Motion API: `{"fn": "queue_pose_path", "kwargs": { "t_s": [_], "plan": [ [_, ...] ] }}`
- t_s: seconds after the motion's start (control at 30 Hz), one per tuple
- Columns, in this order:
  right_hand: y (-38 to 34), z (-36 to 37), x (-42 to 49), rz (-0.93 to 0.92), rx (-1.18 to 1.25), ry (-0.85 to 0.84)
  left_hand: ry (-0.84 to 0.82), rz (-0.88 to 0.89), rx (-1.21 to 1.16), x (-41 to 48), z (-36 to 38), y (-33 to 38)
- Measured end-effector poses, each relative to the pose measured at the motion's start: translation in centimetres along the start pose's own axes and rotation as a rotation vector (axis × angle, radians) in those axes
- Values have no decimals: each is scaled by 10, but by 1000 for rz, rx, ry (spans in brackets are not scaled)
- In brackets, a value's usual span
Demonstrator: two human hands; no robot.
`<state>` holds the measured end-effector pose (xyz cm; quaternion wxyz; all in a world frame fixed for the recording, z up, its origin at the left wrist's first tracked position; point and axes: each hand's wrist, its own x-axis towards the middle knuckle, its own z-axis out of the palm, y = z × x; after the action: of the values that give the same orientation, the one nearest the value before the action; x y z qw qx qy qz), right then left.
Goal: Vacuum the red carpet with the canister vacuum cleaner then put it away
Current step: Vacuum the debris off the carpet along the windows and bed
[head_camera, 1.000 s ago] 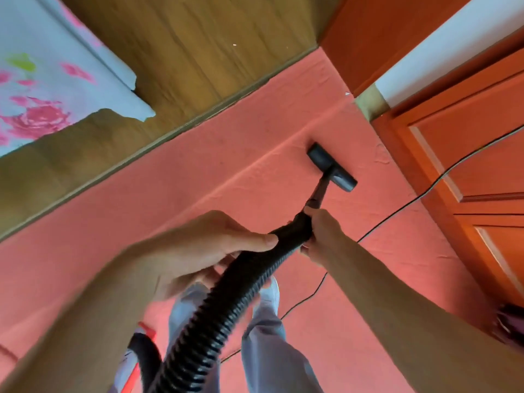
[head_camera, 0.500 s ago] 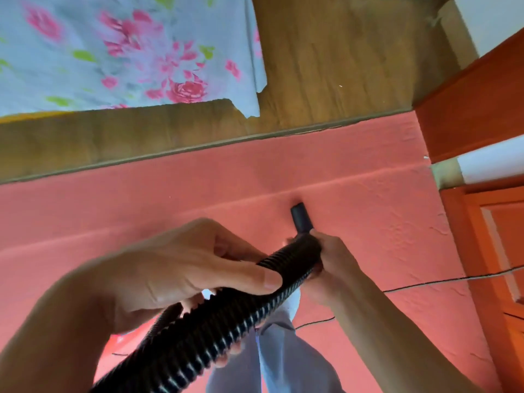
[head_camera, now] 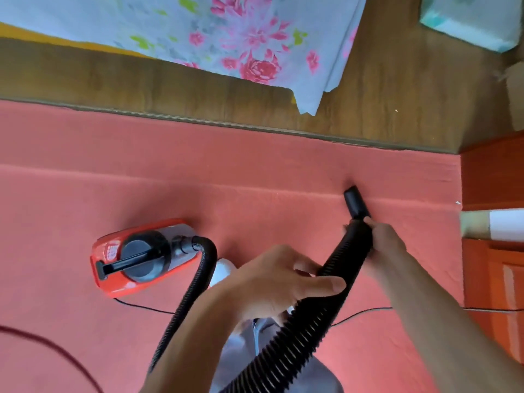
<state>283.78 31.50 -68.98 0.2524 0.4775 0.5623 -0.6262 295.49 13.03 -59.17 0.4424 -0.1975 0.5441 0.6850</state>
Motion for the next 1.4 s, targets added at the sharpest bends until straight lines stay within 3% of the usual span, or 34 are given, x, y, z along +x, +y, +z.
{"fn": "queue_pose_path", "kwargs": {
  "t_s": [0.1,0.27,0.47,0.63,0.77,0.87,1.13,1.27,1.4],
  "plan": [
    [2,16,-37,49,-19,-95,-69,45,-42,-30,-18,1],
    [20,71,-61,111,-142,-172,-13,51,-39,-68,-53,-3],
    [47,113,-24,111,-443,-112,271,-15,-9,-61,-66,-42],
    [56,145,-2,-43,-604,-48,474,40,-175,-34,-31,-66],
    [76,183,-20,-18,-728,-52,321,126,-502,-55,-32,-78],
    [92,214,-53,54,-836,-134,238,206,-558,-90,-54,-84],
    [96,304,-137,11,-1282,-463,359,410,-676,-149,-79,-75],
    [93,336,-156,-94,-1531,-581,474,448,-754,-128,-73,-60],
    [115,347,-147,-331,-1819,-643,729,395,-823,-50,-59,-49]
  ]
}}
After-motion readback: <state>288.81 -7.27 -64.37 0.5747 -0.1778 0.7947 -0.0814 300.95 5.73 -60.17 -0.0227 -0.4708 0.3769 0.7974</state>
